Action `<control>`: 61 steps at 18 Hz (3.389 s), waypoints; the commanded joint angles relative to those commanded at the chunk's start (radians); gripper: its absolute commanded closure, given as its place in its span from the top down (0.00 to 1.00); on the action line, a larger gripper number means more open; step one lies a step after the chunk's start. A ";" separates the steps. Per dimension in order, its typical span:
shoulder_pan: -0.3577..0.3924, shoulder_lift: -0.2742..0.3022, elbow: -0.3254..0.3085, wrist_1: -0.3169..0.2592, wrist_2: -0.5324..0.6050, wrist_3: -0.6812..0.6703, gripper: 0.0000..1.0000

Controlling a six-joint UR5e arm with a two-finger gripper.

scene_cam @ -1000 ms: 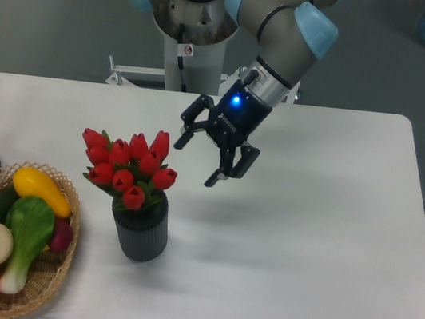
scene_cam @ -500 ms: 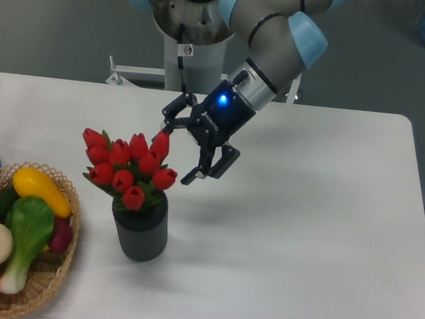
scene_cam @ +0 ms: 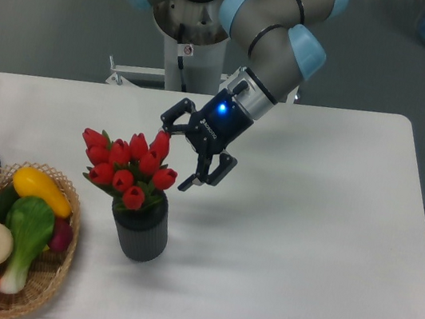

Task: Pick up the flowers from the vase
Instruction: 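Lower the open gripper around the tulip stems above the vase rim, then close the gripper on the tulip stems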

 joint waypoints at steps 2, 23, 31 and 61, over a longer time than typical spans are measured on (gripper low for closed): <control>-0.006 -0.018 0.012 0.002 -0.020 0.002 1.00; -0.080 -0.101 0.083 0.003 -0.052 0.032 1.00; -0.097 -0.109 0.083 0.003 -0.054 0.066 1.00; -0.089 -0.129 0.078 0.000 -0.201 0.054 0.29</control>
